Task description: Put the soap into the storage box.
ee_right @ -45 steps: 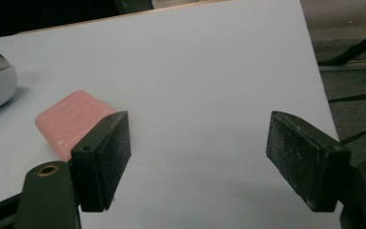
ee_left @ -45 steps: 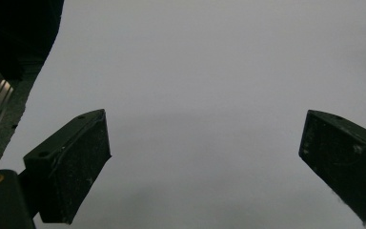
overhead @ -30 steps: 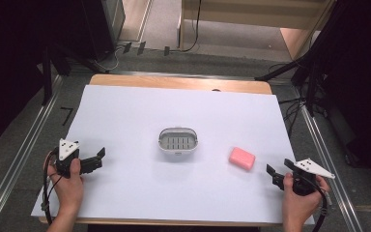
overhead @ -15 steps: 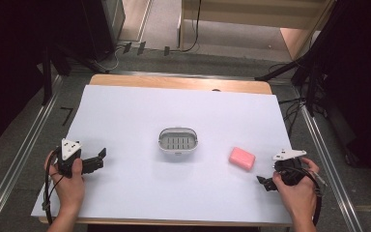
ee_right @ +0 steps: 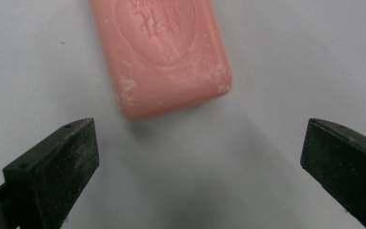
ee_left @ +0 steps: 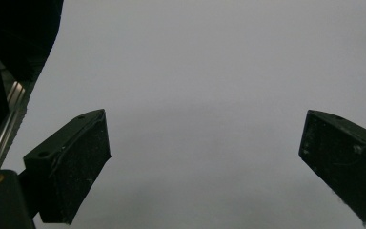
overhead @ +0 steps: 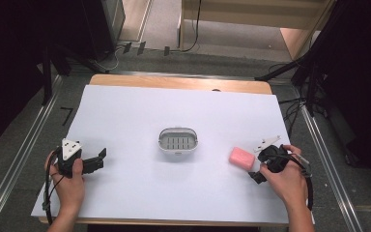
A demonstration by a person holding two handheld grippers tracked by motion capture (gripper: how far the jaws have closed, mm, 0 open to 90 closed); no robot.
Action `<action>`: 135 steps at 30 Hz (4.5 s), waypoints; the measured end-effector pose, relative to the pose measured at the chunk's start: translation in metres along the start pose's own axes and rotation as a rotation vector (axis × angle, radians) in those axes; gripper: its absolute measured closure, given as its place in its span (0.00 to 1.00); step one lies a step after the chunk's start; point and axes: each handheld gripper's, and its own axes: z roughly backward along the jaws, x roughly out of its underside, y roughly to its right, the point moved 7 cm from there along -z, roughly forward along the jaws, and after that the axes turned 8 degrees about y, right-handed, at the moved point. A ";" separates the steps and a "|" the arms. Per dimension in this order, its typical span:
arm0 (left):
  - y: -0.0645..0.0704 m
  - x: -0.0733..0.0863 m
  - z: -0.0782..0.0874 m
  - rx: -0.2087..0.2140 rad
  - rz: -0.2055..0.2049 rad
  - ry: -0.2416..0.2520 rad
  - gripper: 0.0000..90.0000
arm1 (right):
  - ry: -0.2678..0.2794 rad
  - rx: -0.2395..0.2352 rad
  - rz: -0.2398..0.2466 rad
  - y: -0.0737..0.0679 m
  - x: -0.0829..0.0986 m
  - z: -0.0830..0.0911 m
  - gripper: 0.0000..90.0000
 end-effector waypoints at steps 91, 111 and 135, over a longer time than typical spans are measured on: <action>0.000 0.000 -0.001 -0.003 -0.006 -0.008 0.04 | -0.052 -0.212 0.317 -0.035 -0.117 -0.011 0.43; 0.000 0.000 -0.001 -0.005 -0.007 -0.011 0.04 | -0.029 -0.232 0.378 -0.045 -0.145 -0.007 0.43; 0.000 0.001 -0.001 -0.002 -0.007 -0.014 0.04 | -0.009 -0.261 0.416 -0.064 -0.180 -0.007 0.43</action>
